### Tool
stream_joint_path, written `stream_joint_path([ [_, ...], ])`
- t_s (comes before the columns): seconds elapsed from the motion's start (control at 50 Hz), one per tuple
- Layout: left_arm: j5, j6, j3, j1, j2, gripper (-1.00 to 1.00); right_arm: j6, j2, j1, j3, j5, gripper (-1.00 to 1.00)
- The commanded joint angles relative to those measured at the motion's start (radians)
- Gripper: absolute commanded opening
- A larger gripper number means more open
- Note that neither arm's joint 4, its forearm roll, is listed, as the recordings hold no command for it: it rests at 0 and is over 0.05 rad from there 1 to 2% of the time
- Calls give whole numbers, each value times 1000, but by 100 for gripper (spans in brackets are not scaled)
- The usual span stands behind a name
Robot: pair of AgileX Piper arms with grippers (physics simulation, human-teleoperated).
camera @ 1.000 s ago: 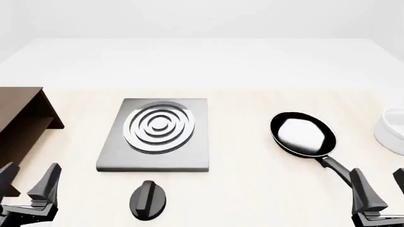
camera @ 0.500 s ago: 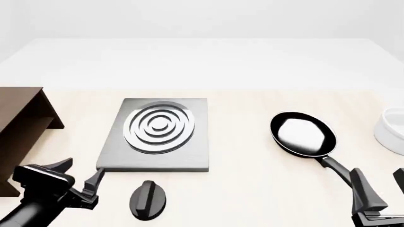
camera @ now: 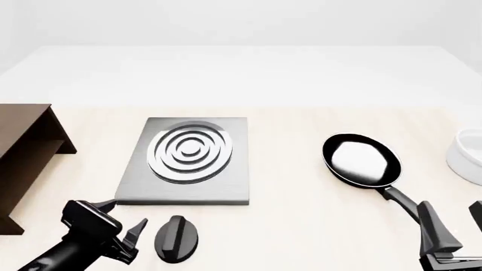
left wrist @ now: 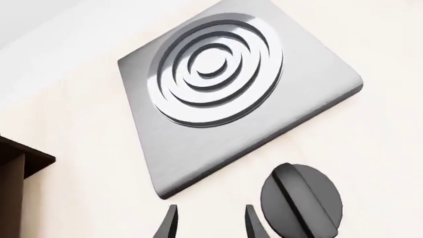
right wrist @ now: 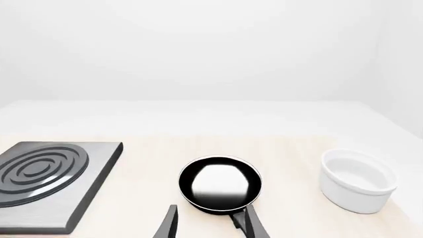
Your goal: Turn on the stove and put the frying pan on it.
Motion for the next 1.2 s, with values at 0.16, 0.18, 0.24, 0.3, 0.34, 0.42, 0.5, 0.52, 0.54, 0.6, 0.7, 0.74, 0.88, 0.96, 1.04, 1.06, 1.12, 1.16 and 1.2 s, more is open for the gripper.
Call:
stream_joint_path([
  [0.16,-24,3,-35,-136,109,100,-3,1,1,-1,-3,100],
  [0.18,-11,0,-43,-169,121,100,-3,-3,1,2,-2,100],
  [0.24,-8,3,-44,-173,118,100,-3,-4,1,3,-1,100],
  [0.3,7,2,-50,-181,108,100,-3,-3,1,2,-2,100],
  [0.34,11,2,-55,-187,109,100,-3,-3,1,3,-1,100],
  [0.42,17,2,-54,-199,107,100,-3,-1,1,2,-3,100],
  [0.5,37,2,-61,-210,98,100,-3,-3,0,3,-1,100],
  [0.52,45,1,-63,-214,95,100,-4,-3,0,3,-1,100],
  [0.54,53,-4,-67,-216,94,100,-4,-3,0,3,-1,100],
  [0.6,68,-6,-72,-229,90,100,-4,1,0,0,-3,100],
  [0.7,133,-23,-94,-257,60,100,-4,-2,-1,2,-2,100],
  [0.74,166,-22,-102,-275,42,100,-4,0,-1,1,-3,100],
  [0.88,258,-31,-142,-322,-10,100,-5,-3,-1,3,-1,100],
  [0.96,301,-48,-161,-353,-23,100,-5,-3,-2,3,0,100],
  [1.04,336,-53,-170,-389,-36,100,-5,-3,-1,3,0,100],
  [1.06,347,-49,-172,-392,-45,100,-5,-3,-1,3,0,100],
  [1.12,363,-40,-178,-388,-64,100,-5,-3,-1,3,-1,100],
  [1.16,368,-43,-181,-389,-67,100,-5,0,-1,0,-3,100],
  [1.2,359,-39,-176,-385,-69,100,-5,-3,-1,2,-2,100],
])
